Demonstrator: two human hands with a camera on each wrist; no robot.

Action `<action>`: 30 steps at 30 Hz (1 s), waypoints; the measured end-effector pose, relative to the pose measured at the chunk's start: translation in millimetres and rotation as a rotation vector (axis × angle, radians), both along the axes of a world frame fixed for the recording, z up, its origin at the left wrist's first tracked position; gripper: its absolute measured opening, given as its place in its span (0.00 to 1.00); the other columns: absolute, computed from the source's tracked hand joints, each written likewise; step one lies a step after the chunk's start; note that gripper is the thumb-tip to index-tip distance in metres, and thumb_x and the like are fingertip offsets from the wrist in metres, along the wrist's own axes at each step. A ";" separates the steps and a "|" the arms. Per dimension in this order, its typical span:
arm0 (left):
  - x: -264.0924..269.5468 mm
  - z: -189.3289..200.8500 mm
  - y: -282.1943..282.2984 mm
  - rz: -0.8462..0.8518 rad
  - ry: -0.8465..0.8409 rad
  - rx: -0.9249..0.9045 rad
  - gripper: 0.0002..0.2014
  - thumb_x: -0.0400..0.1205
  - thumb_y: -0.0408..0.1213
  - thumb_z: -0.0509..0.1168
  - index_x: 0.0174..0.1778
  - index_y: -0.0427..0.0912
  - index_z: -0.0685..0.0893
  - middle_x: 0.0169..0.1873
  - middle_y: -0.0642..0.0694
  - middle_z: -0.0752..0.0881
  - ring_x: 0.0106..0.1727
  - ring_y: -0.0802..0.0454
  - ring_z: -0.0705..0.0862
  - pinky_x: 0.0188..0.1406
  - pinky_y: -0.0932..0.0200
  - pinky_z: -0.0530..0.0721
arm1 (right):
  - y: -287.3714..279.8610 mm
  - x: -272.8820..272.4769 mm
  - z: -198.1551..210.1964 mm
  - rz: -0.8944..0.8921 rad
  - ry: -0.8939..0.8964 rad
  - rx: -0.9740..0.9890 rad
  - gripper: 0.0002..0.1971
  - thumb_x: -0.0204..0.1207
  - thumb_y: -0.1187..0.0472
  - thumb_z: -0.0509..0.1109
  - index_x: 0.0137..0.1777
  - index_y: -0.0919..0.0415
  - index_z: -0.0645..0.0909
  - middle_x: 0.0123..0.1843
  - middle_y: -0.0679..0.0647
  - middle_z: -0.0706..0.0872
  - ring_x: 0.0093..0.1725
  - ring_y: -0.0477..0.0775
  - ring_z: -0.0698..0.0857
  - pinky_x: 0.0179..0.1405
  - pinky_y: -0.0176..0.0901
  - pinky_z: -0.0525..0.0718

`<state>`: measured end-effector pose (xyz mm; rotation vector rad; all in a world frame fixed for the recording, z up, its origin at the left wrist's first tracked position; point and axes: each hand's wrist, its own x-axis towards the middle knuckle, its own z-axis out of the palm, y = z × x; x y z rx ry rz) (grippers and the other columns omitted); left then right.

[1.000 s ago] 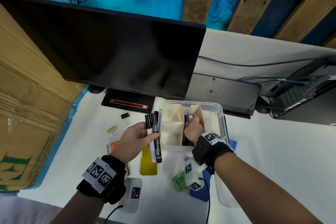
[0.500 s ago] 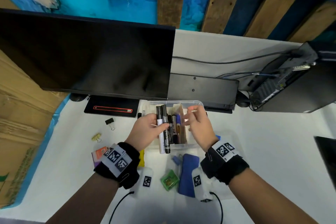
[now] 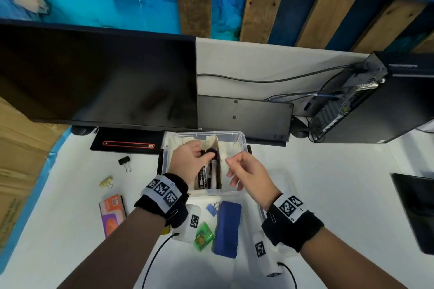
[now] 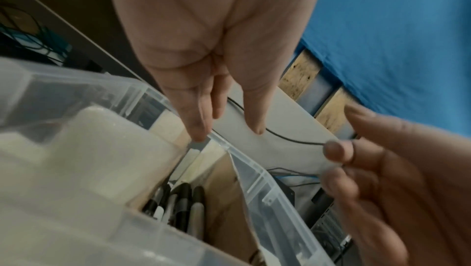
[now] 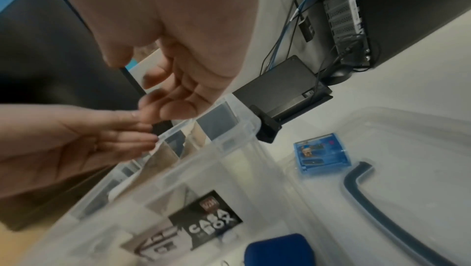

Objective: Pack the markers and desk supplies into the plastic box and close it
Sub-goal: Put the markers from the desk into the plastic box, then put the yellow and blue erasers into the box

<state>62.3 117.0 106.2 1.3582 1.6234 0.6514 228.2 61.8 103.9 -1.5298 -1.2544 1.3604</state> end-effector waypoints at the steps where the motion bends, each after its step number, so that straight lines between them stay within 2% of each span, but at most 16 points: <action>1: -5.6 1.3 -2.7 0.018 -0.009 0.033 0.24 0.74 0.42 0.73 0.64 0.38 0.80 0.57 0.41 0.88 0.55 0.50 0.86 0.60 0.59 0.81 | -4.3 1.0 -2.4 0.039 -0.001 -0.006 0.13 0.78 0.49 0.67 0.42 0.59 0.76 0.34 0.56 0.85 0.28 0.52 0.82 0.25 0.41 0.78; 3: -23.2 2.5 -12.1 0.065 -0.012 0.109 0.14 0.75 0.41 0.72 0.55 0.42 0.84 0.45 0.46 0.89 0.46 0.53 0.86 0.53 0.56 0.85 | -14.7 2.6 -8.9 0.092 -0.027 -0.032 0.16 0.77 0.49 0.69 0.38 0.62 0.76 0.30 0.56 0.84 0.25 0.53 0.80 0.21 0.39 0.76; 5: -46.1 1.4 -24.3 0.129 0.004 0.184 0.08 0.76 0.40 0.70 0.48 0.42 0.84 0.36 0.49 0.85 0.38 0.55 0.82 0.42 0.66 0.83 | -25.2 4.2 -15.9 0.119 -0.068 -0.093 0.19 0.76 0.48 0.70 0.35 0.64 0.77 0.27 0.56 0.83 0.23 0.55 0.79 0.18 0.37 0.75; 6: -59.6 -1.0 -30.7 0.164 0.031 0.207 0.07 0.76 0.40 0.70 0.46 0.42 0.83 0.33 0.49 0.83 0.35 0.55 0.80 0.36 0.70 0.80 | -30.4 4.9 -19.9 0.133 -0.093 -0.130 0.20 0.76 0.47 0.70 0.33 0.63 0.76 0.26 0.56 0.82 0.22 0.55 0.78 0.17 0.37 0.74; 8: -87.3 -12.3 -41.4 0.227 0.095 0.204 0.07 0.76 0.38 0.70 0.45 0.41 0.79 0.33 0.47 0.81 0.35 0.51 0.79 0.32 0.66 0.77 | -39.7 6.1 -28.2 0.150 -0.146 -0.188 0.21 0.75 0.45 0.70 0.30 0.61 0.75 0.24 0.55 0.81 0.22 0.55 0.79 0.18 0.39 0.74; 11: -123.7 -42.6 -55.0 0.264 0.149 0.084 0.12 0.76 0.33 0.69 0.52 0.40 0.75 0.49 0.37 0.82 0.47 0.42 0.82 0.40 0.59 0.77 | -50.6 6.1 -41.4 0.115 -0.238 -0.197 0.21 0.72 0.45 0.73 0.29 0.60 0.72 0.24 0.59 0.81 0.23 0.57 0.80 0.21 0.44 0.77; 13: -137.5 -64.0 -64.5 0.255 0.188 -0.055 0.18 0.75 0.35 0.71 0.58 0.38 0.74 0.58 0.33 0.80 0.50 0.42 0.82 0.46 0.54 0.79 | -54.9 3.9 -49.5 0.132 -0.383 -0.221 0.23 0.69 0.42 0.74 0.32 0.64 0.77 0.30 0.64 0.85 0.31 0.63 0.85 0.27 0.46 0.80; 15: -141.4 -81.6 -72.9 0.226 0.212 -0.182 0.26 0.72 0.41 0.74 0.63 0.40 0.73 0.61 0.34 0.79 0.53 0.43 0.81 0.49 0.51 0.81 | -59.6 0.8 -60.1 0.195 -0.547 -0.288 0.25 0.68 0.39 0.73 0.42 0.65 0.81 0.41 0.61 0.88 0.43 0.60 0.87 0.37 0.46 0.83; 18: -138.8 -103.2 -78.7 0.154 0.280 -0.321 0.39 0.65 0.50 0.77 0.69 0.40 0.69 0.63 0.35 0.77 0.60 0.38 0.79 0.56 0.41 0.84 | -68.7 -10.0 -78.4 0.203 -0.726 -0.403 0.33 0.68 0.39 0.73 0.62 0.62 0.72 0.61 0.59 0.82 0.59 0.58 0.83 0.54 0.48 0.83; 21: -130.6 -116.4 -80.2 0.073 0.404 -0.367 0.49 0.59 0.57 0.78 0.71 0.37 0.67 0.65 0.35 0.77 0.64 0.36 0.78 0.62 0.40 0.81 | -70.7 -26.2 -91.8 0.070 -0.778 -0.449 0.37 0.68 0.42 0.75 0.67 0.64 0.64 0.66 0.63 0.77 0.63 0.63 0.81 0.60 0.55 0.83; 23: -124.6 -119.7 -80.3 0.046 0.445 -0.372 0.47 0.60 0.57 0.78 0.69 0.36 0.68 0.64 0.36 0.76 0.64 0.37 0.78 0.62 0.43 0.81 | -66.6 -35.6 -96.9 0.011 -0.793 -0.486 0.37 0.68 0.45 0.76 0.68 0.63 0.63 0.66 0.63 0.77 0.64 0.64 0.81 0.60 0.55 0.82; 26: -121.5 -121.8 -76.4 0.048 0.404 -0.399 0.43 0.59 0.53 0.79 0.64 0.37 0.70 0.61 0.37 0.79 0.60 0.37 0.81 0.58 0.43 0.83 | -58.6 -42.3 -101.2 -0.034 -0.783 -0.555 0.37 0.67 0.49 0.78 0.68 0.64 0.63 0.67 0.63 0.77 0.65 0.64 0.80 0.61 0.55 0.81; 30: -126.6 -122.4 -71.3 -0.008 0.321 -0.457 0.38 0.62 0.51 0.78 0.62 0.38 0.71 0.54 0.39 0.82 0.52 0.40 0.82 0.49 0.48 0.82 | -56.9 -42.2 -101.5 0.033 -0.790 -0.610 0.37 0.67 0.48 0.78 0.69 0.65 0.66 0.67 0.62 0.75 0.65 0.61 0.78 0.62 0.50 0.79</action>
